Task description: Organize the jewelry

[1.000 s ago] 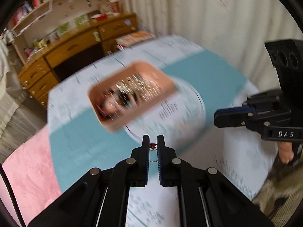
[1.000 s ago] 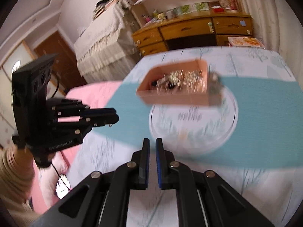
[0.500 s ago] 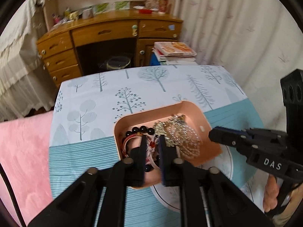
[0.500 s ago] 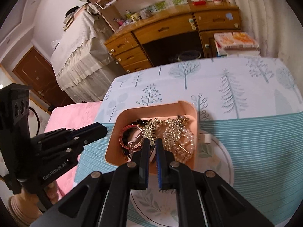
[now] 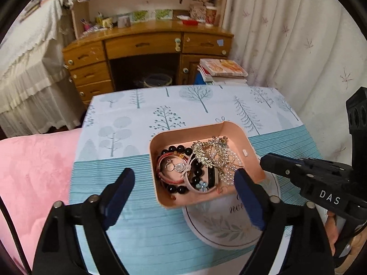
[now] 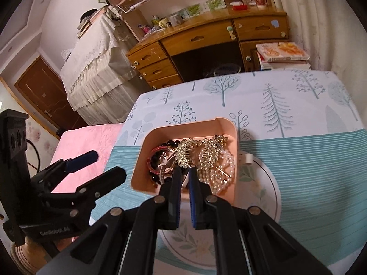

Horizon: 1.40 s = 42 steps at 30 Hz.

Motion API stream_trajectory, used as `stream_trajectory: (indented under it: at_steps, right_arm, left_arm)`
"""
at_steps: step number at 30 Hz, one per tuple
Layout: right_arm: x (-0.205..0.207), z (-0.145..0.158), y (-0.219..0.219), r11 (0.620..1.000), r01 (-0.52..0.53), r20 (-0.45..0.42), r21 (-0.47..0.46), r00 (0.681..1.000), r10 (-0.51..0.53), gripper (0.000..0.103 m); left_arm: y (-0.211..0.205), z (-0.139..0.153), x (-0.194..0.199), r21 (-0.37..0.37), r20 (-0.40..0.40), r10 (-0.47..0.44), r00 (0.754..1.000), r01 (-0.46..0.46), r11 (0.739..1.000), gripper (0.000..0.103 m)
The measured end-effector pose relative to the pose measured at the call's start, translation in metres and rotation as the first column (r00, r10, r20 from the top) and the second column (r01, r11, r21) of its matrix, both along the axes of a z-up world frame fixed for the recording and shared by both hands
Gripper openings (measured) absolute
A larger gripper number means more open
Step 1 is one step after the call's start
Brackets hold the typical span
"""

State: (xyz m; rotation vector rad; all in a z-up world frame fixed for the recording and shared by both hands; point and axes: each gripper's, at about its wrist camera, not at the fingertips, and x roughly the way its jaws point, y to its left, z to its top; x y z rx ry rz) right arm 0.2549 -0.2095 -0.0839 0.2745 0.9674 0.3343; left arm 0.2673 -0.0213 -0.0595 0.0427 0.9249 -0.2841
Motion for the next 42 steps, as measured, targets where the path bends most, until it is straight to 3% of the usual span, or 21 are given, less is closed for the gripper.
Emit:
stream_trajectory:
  at_steps: [3, 8, 10, 12, 14, 18, 25, 30, 35, 42]
  right_arm:
    - [-0.021, 0.013, 0.002, 1.0, -0.006, 0.031, -0.019, 1.0, 0.007, 0.007]
    - [-0.064, 0.032, 0.0, 1.0, -0.013, 0.08, -0.019, 0.997, 0.015, 0.007]
    - [-0.081, 0.036, -0.001, 1.0, -0.01, 0.096, -0.025, 0.995, 0.013, 0.014]
    - [-0.104, 0.038, -0.004, 1.0, 0.0, 0.12, -0.029, 0.993, 0.004, 0.036]
    - [-0.125, 0.039, -0.007, 0.999, 0.002, 0.144, -0.036, 0.99, 0.003, 0.039]
    - [-0.168, 0.036, -0.01, 0.999, 0.009, 0.163, -0.039, 0.987, -0.002, 0.039]
    - [-0.221, 0.03, -0.015, 0.993, 0.069, 0.147, -0.093, 0.988, -0.054, 0.039]
    - [-0.24, 0.038, -0.018, 0.988, 0.098, 0.205, -0.115, 0.976, -0.073, 0.039]
    - [-0.249, 0.04, -0.017, 0.988, 0.105, 0.229, -0.114, 0.97, -0.076, 0.039]
    - [-0.251, 0.038, -0.015, 0.988, 0.098, 0.224, -0.116, 0.972, -0.07, 0.039]
  left_arm:
    - [0.002, 0.014, -0.022, -0.01, 0.02, 0.016, 1.0, -0.016, 1.0, 0.102]
    - [0.01, 0.031, -0.063, -0.029, 0.051, 0.085, 0.995, -0.083, 0.996, 0.102]
    - [0.011, 0.032, -0.08, -0.032, 0.062, 0.112, 0.992, -0.111, 0.993, 0.102]
    - [0.01, 0.033, -0.1, -0.011, 0.075, 0.144, 0.987, -0.143, 0.99, 0.102]
    - [0.005, 0.032, -0.125, 0.016, 0.106, 0.155, 0.982, -0.158, 0.987, 0.102]
    - [-0.005, 0.028, -0.168, 0.04, 0.172, 0.177, 0.969, -0.187, 0.982, 0.102]
    - [-0.014, 0.025, -0.217, 0.032, 0.16, 0.243, 0.957, -0.251, 0.967, 0.102]
    - [-0.015, 0.033, -0.236, 0.047, 0.212, 0.28, 0.936, -0.296, 0.954, 0.102]
    - [-0.015, 0.035, -0.246, 0.027, 0.207, 0.282, 0.937, -0.293, 0.956, 0.102]
    - [-0.025, 0.033, -0.252, 0.068, 0.209, 0.278, 0.938, -0.297, 0.952, 0.102]
